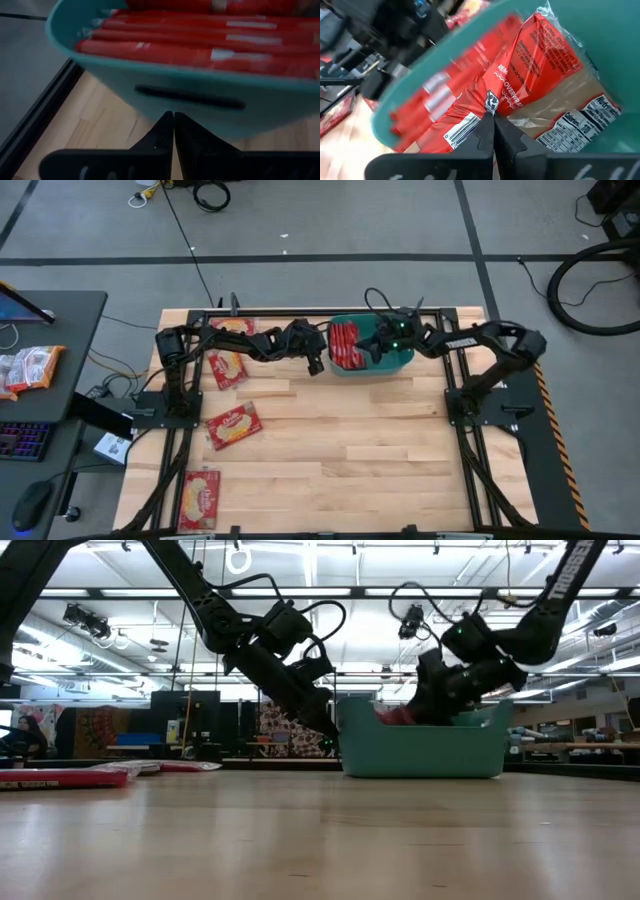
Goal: Sort popcorn bags into baskets
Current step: Put the popcorn bag into the bin, then adjust the popcorn bags in the bin
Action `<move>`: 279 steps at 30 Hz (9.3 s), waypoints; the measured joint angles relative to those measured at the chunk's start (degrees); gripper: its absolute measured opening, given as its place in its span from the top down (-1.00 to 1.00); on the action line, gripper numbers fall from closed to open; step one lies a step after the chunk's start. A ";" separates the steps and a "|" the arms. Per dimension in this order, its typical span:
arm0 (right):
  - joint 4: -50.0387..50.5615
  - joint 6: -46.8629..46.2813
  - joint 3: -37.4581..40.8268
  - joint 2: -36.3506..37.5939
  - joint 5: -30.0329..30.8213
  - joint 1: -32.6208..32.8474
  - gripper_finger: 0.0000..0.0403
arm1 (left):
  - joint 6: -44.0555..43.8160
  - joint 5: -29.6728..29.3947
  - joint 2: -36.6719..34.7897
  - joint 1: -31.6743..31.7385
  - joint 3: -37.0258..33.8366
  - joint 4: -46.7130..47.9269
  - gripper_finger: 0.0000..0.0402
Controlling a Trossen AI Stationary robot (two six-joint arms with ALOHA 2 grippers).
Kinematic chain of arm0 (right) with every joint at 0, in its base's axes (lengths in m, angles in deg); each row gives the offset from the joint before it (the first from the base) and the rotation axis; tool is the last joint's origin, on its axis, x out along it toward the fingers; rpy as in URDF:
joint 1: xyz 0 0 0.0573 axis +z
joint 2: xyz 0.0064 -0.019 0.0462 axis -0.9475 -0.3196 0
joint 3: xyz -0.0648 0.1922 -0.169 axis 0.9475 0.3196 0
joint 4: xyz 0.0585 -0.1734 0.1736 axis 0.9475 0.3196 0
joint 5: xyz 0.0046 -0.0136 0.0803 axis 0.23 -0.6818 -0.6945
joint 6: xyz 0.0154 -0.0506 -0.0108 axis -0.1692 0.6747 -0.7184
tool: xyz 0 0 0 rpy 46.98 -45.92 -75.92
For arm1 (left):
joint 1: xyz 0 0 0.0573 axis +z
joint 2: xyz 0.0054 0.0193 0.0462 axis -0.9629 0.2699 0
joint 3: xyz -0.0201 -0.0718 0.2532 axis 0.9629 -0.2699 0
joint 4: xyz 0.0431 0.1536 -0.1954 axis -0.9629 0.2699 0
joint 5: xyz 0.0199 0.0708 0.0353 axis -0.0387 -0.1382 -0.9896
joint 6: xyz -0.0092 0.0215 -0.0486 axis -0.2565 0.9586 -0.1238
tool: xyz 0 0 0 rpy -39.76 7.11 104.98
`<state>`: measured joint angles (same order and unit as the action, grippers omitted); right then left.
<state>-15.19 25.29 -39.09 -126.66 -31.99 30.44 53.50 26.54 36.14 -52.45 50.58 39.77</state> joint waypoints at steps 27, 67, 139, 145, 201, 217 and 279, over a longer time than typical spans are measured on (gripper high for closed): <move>3.20 -0.01 -0.65 7.84 -2.11 1.89 0.15 | -6.63 -11.85 -11.55 0.04 0.02 25.59 0.90; 86.76 -0.86 -39.39 -22.15 43.71 5.77 0.26 | 5.80 5.58 -1.15 2.07 -0.02 6.21 0.48; 19.91 -5.11 -5.63 10.07 5.25 4.79 0.99 | -1.46 3.51 -8.28 2.63 0.00 15.11 0.48; 25.51 -5.05 -7.06 9.98 3.26 1.95 0.99 | -1.55 3.45 -8.28 2.62 0.00 15.05 0.48; 92.09 -29.25 -54.95 -21.24 39.85 17.01 -0.42 | 9.04 4.61 -15.67 10.42 -0.05 28.42 0.48; 94.46 -32.49 -56.94 -20.92 38.87 15.60 -0.64 | 10.73 5.12 -15.65 11.06 -0.05 33.59 0.48; 63.99 -12.39 -37.18 -1.74 20.26 3.42 0.89 | 5.62 4.53 -15.61 11.43 -0.05 33.14 0.48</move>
<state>48.80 12.90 -76.27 -128.40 -11.73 33.86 59.11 31.07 20.54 -41.02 50.54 72.91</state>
